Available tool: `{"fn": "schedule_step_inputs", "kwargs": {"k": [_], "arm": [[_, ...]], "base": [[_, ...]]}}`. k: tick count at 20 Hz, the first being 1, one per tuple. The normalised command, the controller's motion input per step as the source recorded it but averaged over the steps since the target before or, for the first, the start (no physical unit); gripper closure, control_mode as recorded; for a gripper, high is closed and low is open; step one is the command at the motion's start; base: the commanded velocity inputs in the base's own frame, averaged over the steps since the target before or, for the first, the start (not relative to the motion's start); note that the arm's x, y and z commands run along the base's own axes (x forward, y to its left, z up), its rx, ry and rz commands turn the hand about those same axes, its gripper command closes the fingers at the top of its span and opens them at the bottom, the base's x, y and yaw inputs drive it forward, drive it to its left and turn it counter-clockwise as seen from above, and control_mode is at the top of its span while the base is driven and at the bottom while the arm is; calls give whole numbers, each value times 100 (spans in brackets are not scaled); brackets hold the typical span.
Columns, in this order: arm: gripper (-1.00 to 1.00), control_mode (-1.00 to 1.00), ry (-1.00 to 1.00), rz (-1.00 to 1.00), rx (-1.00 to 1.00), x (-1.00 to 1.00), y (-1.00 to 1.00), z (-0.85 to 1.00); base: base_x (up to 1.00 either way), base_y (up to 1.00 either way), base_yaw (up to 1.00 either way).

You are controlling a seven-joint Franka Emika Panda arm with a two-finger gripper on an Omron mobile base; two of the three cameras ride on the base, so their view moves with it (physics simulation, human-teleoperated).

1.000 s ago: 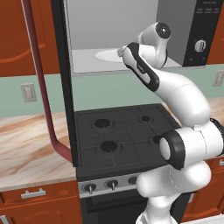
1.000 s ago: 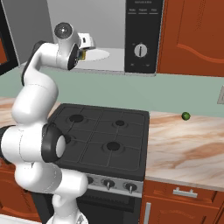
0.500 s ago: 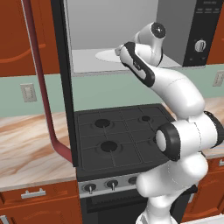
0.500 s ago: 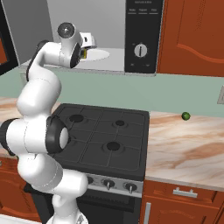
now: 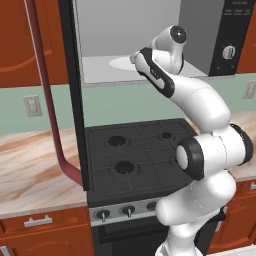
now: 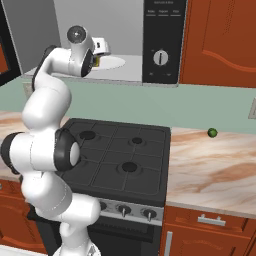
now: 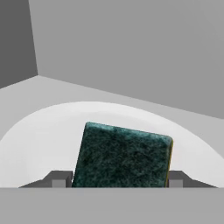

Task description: Place the sponge inside the microwave to prepare for sanitizing.

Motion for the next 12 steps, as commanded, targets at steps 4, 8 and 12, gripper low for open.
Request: {"fn": "schedule_step_inputs", "kwargs": {"k": [4, 8, 12], "arm": [[100, -100, 0, 0, 0, 25, 3, -12], [100, -100, 0, 0, 0, 27, 5, -15], [100, -100, 0, 0, 0, 21, 5, -18]], "base": [[0, 0, 0], [0, 0, 0], [0, 0, 0]]}}
